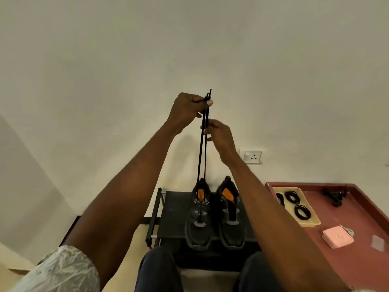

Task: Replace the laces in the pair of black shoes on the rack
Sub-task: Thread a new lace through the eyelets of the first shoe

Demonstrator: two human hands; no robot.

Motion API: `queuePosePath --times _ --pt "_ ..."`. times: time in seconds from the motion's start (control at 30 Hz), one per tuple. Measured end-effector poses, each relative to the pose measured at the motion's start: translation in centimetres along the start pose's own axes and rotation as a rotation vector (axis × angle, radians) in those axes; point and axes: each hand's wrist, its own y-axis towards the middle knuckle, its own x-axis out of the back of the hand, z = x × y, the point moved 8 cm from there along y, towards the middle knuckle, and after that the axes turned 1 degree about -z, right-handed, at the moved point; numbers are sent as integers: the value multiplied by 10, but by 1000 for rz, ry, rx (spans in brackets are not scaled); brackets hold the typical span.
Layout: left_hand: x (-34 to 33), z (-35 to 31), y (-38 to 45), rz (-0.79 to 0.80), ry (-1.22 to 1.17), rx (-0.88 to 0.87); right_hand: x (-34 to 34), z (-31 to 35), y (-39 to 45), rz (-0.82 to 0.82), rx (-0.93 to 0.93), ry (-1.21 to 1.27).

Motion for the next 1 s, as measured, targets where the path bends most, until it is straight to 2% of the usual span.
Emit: queuePosePath --times 0.1,0.33,0.67,0.77,0.87,0.93,1.0 --pt "0 -6 -8 -4 -26 8 4 48 -5 78 114 5" --pt "1 -3 -21 36 -2 69 33 51 3 -72 122 -230" --pt "2 -9 -36 -14 -150 97 42 64 2 -85 104 -162" --pt "-4 -5 -41 120 -98 162 43 66 2 -47 56 -108" --pt "-10 -1 -42 244 37 214 46 79 4 -40 52 -155" --pt "-12 -4 -40 239 112 175 42 89 4 2 68 -228" --pt "-11 -8 -38 159 140 134 31 96 3 61 89 -286"
